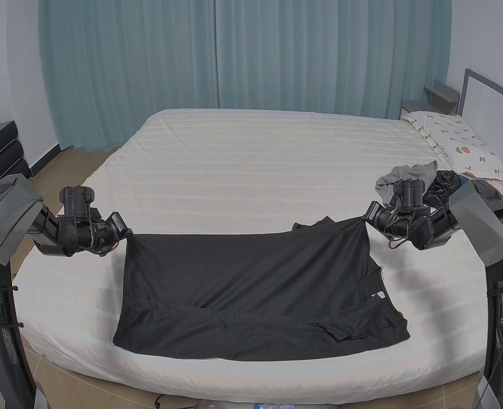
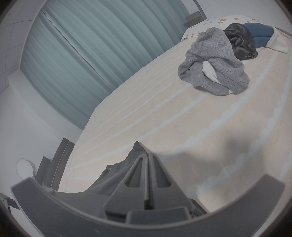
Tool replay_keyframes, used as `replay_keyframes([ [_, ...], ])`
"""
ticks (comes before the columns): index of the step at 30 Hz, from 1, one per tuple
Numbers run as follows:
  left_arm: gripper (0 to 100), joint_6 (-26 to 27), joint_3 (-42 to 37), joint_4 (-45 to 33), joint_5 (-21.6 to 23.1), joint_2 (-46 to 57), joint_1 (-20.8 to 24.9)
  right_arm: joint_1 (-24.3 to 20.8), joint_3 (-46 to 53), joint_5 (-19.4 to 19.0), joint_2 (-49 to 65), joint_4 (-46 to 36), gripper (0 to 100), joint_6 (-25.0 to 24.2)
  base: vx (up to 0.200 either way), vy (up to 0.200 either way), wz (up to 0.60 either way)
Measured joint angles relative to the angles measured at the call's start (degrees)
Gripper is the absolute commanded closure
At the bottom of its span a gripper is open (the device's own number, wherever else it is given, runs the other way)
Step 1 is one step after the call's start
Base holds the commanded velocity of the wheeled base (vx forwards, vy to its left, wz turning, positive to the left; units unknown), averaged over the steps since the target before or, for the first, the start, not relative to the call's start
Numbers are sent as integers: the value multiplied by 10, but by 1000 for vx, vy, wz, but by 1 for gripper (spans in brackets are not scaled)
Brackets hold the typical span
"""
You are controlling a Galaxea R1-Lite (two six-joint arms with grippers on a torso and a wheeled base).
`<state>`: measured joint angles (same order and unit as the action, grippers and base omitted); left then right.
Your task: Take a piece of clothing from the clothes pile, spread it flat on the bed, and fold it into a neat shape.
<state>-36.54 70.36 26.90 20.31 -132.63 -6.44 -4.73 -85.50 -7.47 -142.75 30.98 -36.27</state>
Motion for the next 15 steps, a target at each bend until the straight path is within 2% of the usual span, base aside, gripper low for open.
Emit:
replay_keyframes([
  [15, 100, 2, -20, 3, 2, 33, -2, -4, -3, 6, -28, 1, 100, 4, 0, 0, 0],
])
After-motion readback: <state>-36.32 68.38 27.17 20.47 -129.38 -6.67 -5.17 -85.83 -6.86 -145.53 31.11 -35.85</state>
